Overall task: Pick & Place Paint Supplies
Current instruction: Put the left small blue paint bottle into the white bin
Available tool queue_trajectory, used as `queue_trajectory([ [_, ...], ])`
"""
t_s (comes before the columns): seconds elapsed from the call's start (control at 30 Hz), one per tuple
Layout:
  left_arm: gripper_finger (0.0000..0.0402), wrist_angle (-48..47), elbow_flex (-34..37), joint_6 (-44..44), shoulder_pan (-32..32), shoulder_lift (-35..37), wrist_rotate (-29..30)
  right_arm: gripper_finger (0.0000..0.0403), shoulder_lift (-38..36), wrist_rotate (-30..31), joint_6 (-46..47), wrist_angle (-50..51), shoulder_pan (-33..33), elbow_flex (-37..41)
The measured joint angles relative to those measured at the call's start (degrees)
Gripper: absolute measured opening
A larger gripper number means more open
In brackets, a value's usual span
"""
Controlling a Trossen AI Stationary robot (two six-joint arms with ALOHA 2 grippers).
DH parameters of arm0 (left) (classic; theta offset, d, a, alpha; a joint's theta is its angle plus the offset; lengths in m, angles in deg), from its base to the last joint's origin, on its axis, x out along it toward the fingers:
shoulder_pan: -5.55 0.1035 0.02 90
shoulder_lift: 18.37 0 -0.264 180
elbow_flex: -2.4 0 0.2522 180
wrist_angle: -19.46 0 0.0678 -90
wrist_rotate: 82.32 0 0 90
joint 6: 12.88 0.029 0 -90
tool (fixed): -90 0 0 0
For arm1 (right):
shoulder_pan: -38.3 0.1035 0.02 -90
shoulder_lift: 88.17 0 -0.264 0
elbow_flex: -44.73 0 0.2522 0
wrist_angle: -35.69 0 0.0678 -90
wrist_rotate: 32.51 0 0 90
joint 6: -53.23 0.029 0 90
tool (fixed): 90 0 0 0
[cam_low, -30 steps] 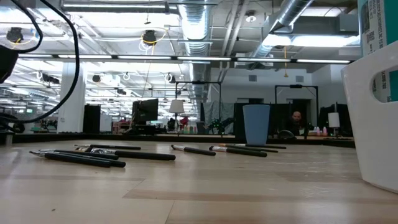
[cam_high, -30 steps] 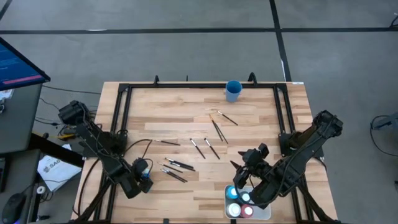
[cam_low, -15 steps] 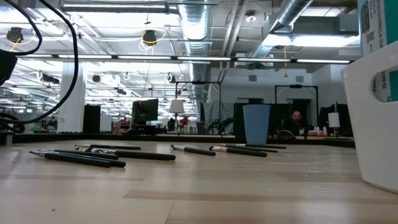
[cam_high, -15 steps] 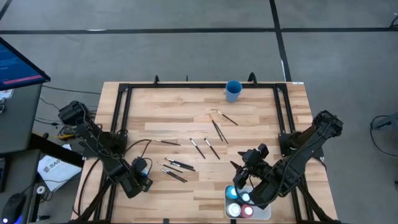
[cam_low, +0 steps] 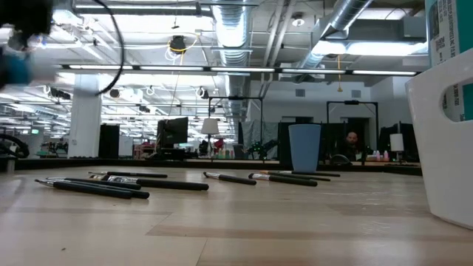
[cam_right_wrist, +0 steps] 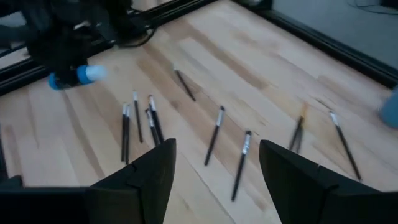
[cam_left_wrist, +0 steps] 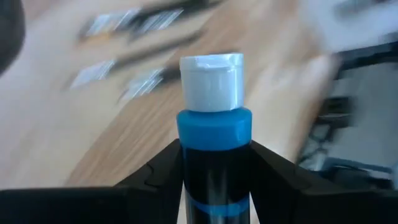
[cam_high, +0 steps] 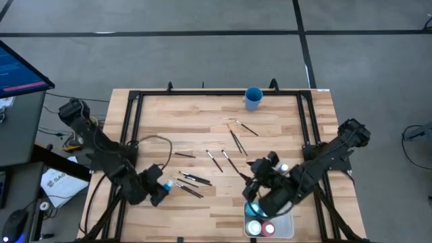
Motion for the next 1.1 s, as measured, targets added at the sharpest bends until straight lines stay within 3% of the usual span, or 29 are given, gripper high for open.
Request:
queue_trajectory([
  [0.13, 0.0141, 7.51, 0.0, 16.66, 3.87, 4.65, 4.16, 0.0223, -0.02, -9.25, -12.42, -9.19, -5.1, 0.0],
  [0.23, 0.0141, 13.34, 0.0, 27.86, 7.68, 6.13, 4.12, 0.0223, -0.02, -16.8, -19.41, -16.03, -9.39, 0.0],
  [0.43, 0.0141, 22.37, -0.02, 43.48, 14.54, 5.74, 1.85, 0.0223, -0.02, -25.22, -31.64, -28.1, -15.82, -0.01],
  [0.57, 0.0141, 25.84, -0.07, 48.33, 19.02, 4.69, 0.9, 0.0223, -0.02, -30.05, -36.31, -32.15, -18.9, -0.02],
  [0.8, 0.0141, 35.79, -0.09, 54.89, 24.96, 1.06, -3.58, 0.0223, -0.02, -30.25, -44.19, -34.48, -21.41, -0.04],
  [1.1, 0.0141, 42.13, -0.09, 55.91, 28.75, -3.41, -9.99, 0.0238, -0.02, -36.71, -49.54, -34.53, -22.41, -0.04],
])
